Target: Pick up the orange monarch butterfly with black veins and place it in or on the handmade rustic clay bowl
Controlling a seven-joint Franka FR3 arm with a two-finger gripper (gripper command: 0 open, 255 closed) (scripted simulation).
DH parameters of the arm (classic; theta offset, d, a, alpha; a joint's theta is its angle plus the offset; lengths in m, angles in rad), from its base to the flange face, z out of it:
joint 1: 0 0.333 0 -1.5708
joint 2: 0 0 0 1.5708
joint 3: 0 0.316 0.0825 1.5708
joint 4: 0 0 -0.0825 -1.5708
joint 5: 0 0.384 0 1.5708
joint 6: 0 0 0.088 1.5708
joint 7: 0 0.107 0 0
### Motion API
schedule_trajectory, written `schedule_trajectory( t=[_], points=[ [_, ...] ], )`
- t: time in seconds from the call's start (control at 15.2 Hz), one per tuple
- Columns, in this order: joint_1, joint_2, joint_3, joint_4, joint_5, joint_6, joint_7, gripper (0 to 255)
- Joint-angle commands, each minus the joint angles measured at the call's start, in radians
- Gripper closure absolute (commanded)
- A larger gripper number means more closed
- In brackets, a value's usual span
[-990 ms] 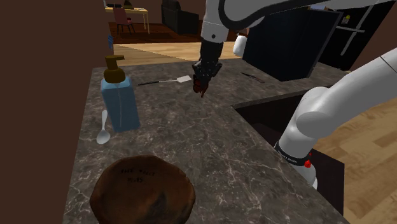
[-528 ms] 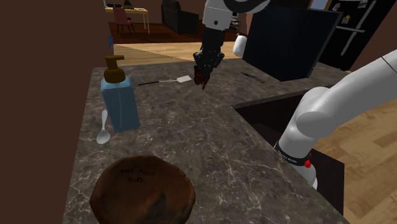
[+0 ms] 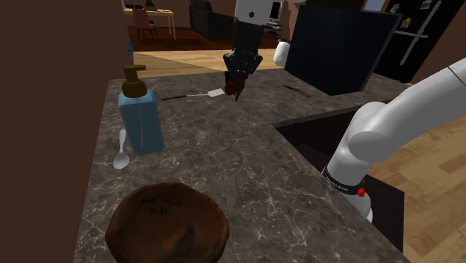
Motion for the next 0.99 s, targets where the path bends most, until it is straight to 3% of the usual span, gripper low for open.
schedule_trajectory(
  t=[0.0, 0.92],
  points=[
    [0.016, -0.006, 0.033, 0.003, 0.016, -0.003, 0.044, 255],
    [0.094, 0.106, 0.333, 0.152, 0.081, 0.025, 0.404, 255]
  ],
)
